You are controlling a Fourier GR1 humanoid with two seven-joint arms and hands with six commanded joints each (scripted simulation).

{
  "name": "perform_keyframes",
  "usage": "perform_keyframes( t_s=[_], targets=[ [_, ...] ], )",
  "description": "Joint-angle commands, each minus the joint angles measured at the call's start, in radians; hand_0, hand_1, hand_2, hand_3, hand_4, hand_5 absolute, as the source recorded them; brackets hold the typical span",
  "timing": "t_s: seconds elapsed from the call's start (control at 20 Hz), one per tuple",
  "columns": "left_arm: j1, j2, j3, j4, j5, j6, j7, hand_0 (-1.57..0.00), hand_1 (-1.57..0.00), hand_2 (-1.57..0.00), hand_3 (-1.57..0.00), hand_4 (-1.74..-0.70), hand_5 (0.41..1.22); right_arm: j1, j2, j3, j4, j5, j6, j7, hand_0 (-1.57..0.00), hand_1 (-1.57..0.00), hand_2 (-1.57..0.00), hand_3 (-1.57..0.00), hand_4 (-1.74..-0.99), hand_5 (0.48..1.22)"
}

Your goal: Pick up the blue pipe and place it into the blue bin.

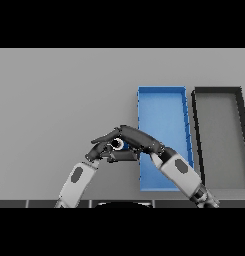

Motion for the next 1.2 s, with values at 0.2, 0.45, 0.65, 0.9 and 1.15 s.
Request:
perform_keyframes(
  t_s=[0.2, 0.45, 0.65, 0.9, 1.15],
  targets=[
    [0.004, 0.005, 0.001, -0.016, -0.048, -0.072, 0.049, -0.38, -0.35, -0.34, -0.30, -1.08, 1.029, -0.002, 0.002, 0.006, -0.023, 0.000, -0.025, 0.061, -1.57, -1.57, -1.57, -1.56, -1.739, 1.214],
    [0.010, 0.000, 0.022, -0.019, -0.023, -0.070, 0.157, -0.12, -0.11, -0.11, -0.10, -0.97, 0.647, 0.010, 0.004, 0.022, -0.018, 0.032, -0.032, 0.012, -1.57, -1.57, -1.57, -1.57, -1.740, 1.219],
    [0.009, 0.000, 0.023, -0.011, -0.039, -0.057, 0.158, -0.05, -0.05, -0.04, -0.04, -0.95, 0.513, 0.012, 0.012, 0.012, -0.023, -0.002, -0.044, -0.009, -1.57, -1.57, -1.57, -1.57, -1.741, 1.220],
    [0.027, 0.012, 0.015, -0.013, -0.047, -0.063, 0.161, -0.02, -0.01, -0.01, -0.01, -0.91, 0.470, -0.070, 0.031, -0.074, -0.052, -0.204, -0.115, 0.109, -1.57, -1.57, -1.57, -1.57, -1.741, 1.221],
    [0.011, 0.005, 0.021, 0.009, -0.046, -0.063, 0.173, 0.00, 0.00, 0.00, 0.00, -0.91, 0.441, -0.303, -0.011, -0.219, -0.010, -0.403, -0.152, 0.169, -1.57, -1.57, -1.57, -1.57, -1.741, 1.221]
  ],
)
